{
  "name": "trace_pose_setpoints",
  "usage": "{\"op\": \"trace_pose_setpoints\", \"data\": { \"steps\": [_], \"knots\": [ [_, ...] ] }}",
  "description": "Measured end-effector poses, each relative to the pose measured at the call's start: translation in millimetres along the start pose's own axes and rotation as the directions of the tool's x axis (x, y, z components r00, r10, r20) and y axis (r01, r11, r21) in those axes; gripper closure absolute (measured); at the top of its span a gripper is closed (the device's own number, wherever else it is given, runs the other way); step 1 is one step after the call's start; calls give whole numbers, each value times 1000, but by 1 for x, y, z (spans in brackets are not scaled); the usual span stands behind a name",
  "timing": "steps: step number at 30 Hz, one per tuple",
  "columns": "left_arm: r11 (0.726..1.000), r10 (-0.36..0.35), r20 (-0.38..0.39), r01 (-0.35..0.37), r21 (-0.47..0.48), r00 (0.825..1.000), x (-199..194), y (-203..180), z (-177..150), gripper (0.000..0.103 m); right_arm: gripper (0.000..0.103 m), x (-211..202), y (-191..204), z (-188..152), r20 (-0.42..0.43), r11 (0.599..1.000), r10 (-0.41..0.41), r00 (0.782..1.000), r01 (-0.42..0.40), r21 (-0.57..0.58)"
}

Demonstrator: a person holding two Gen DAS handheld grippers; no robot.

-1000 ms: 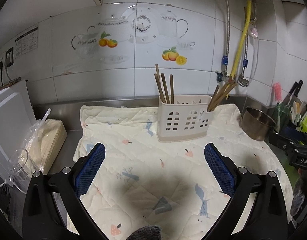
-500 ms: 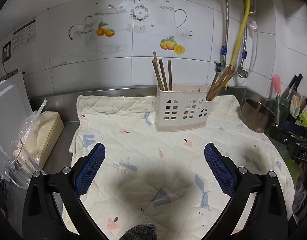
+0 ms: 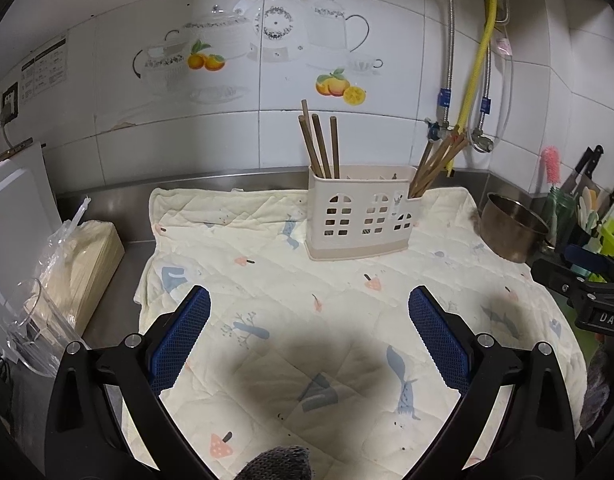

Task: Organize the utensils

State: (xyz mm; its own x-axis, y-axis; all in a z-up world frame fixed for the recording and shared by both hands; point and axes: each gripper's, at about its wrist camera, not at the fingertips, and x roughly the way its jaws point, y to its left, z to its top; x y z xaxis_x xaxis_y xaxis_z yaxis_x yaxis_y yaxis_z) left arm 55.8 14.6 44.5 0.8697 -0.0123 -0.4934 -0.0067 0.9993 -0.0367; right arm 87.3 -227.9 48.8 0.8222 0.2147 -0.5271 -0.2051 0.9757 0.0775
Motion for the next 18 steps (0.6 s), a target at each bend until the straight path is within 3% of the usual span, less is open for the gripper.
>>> {"op": "trace_pose_setpoints", "data": {
  "steps": [18],
  "knots": [
    [1000,0,-17,0,-8,1000,1,0,-6,5,7,4,5,-4,-15,1000,5,1000,-5,-10]
  ]
}}
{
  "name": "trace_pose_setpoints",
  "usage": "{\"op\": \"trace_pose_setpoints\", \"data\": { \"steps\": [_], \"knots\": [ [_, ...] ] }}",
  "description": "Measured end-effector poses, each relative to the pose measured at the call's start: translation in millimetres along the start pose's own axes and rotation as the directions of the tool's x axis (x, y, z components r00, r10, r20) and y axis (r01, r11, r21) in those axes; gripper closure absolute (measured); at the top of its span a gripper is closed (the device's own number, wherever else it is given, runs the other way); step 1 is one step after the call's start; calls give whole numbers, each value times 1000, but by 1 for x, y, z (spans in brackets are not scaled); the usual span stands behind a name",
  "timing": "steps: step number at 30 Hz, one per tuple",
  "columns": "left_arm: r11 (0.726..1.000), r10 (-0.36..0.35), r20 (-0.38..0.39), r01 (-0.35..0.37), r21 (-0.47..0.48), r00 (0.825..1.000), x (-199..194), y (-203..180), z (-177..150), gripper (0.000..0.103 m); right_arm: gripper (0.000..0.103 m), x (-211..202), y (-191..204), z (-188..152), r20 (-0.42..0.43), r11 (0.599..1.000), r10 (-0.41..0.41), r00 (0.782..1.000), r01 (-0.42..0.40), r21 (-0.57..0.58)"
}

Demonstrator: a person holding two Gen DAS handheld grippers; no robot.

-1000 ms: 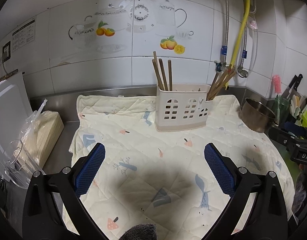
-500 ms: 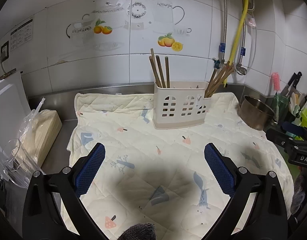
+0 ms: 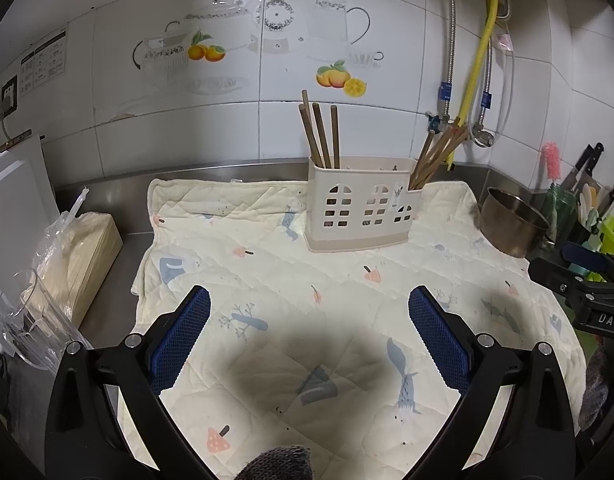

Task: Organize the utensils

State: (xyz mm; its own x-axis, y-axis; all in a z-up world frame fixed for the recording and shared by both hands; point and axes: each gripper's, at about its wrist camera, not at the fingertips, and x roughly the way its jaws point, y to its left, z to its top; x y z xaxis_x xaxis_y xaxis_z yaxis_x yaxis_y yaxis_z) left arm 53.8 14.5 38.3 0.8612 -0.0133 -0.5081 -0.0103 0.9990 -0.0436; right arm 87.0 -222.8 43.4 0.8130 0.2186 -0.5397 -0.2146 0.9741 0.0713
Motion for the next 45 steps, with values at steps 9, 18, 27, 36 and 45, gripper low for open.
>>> {"op": "trace_pose_setpoints", "data": {
  "steps": [9,18,27,36,45],
  "knots": [
    [1000,1,-5,-1,-1,1000,0,0,-1,5,7,0,1,0,-1,1000,6,1000,-6,-2],
    [1000,1,-13,-1,-1,1000,2,-2,-4,5,7,0,4,-1,-1,1000,6,1000,-6,-5],
    [1000,-1,-12,1,0,1000,2,-3,-5,5,7,0,4,-1,-2,1000,9,1000,-9,-5],
    [1000,-4,-10,4,3,1000,1,-5,-5,5,7,1,5,-2,-2,1000,13,1000,-13,-5],
    [1000,-5,-9,5,3,1000,0,-6,-4,5,7,0,4,-2,1,1000,12,1000,-12,-2]
  ]
}}
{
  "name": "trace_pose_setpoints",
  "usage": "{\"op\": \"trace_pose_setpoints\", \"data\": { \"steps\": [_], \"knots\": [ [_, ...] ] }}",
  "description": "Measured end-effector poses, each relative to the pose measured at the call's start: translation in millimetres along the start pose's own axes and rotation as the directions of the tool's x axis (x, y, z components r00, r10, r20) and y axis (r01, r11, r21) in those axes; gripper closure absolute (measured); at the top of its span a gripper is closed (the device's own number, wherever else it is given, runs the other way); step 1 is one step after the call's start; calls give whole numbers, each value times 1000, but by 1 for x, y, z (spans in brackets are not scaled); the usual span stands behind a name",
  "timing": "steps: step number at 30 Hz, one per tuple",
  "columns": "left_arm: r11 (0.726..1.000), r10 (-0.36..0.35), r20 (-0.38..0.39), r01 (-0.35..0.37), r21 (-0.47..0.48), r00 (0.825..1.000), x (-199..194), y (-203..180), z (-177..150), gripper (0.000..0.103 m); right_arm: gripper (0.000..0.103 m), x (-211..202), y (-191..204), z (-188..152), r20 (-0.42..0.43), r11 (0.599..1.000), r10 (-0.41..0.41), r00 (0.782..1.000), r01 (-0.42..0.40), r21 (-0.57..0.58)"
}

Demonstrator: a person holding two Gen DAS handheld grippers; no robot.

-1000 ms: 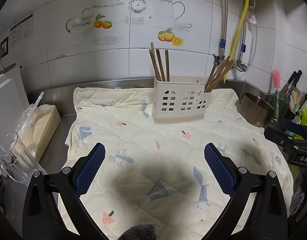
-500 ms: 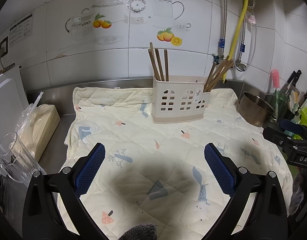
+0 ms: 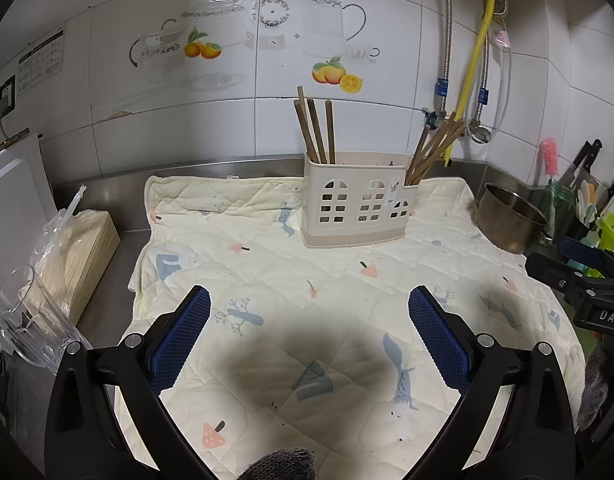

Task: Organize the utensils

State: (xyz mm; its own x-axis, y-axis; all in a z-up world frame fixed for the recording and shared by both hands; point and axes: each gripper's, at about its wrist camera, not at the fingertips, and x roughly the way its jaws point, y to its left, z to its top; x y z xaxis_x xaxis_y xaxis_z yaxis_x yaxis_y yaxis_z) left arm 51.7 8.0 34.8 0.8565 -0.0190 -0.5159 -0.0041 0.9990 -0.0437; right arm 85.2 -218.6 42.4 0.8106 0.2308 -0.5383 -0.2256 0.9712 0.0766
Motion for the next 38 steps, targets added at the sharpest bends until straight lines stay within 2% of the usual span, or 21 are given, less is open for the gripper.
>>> {"op": "trace_pose_setpoints", "data": {
  "steps": [26,38],
  "knots": [
    [1000,-5,17,5,16,1000,-3,-2,1,5,7,-1,1,1,0,1000,1,1000,-1,0],
    [1000,-8,-6,8,13,1000,0,-2,0,5,7,0,1,0,-3,1000,3,1000,-3,-2]
  ]
}}
